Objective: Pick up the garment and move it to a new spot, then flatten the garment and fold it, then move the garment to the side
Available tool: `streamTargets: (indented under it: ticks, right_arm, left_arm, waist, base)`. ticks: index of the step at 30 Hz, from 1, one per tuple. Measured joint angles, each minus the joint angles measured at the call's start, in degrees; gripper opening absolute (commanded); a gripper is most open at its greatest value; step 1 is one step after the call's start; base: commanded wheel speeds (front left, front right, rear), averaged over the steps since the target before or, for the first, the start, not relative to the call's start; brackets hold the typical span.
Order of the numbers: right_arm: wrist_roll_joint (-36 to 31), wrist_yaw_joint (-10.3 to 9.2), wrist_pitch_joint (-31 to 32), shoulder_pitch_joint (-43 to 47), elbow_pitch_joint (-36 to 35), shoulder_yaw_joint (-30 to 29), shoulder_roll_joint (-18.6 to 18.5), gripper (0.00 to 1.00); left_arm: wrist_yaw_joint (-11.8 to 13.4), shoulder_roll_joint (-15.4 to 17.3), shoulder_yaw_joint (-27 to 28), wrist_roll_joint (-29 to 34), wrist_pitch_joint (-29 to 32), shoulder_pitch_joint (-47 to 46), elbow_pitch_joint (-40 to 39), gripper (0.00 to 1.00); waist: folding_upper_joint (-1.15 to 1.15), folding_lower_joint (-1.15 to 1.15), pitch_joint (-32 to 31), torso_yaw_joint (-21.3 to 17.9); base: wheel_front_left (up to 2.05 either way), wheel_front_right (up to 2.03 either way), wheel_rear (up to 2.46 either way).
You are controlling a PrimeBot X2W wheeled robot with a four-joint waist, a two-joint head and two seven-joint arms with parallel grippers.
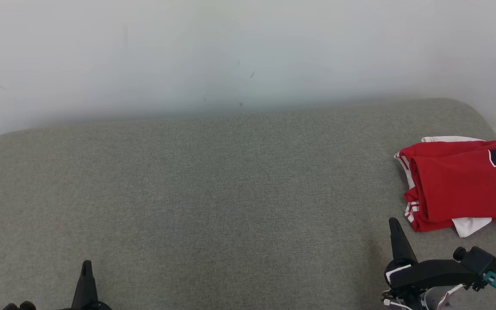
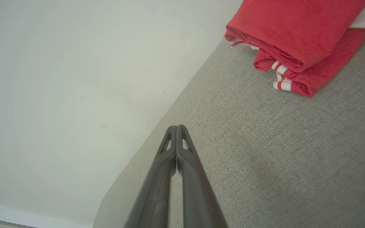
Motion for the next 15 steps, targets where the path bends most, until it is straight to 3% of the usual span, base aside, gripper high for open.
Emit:
streamTargets:
  ticks: [15]
  right_arm:
    - [9.8,-0.01,2.5,0.9,-1.7,-0.9,0.0,0.0]
  left_arm:
    - [-1.1,0.0,0.2,-9.8,2.5,-1.1,0.4,0.0]
  waist:
    - [0.0,0.0,0.1,0.4]
  base:
    - [0.0,0.0,0.0]
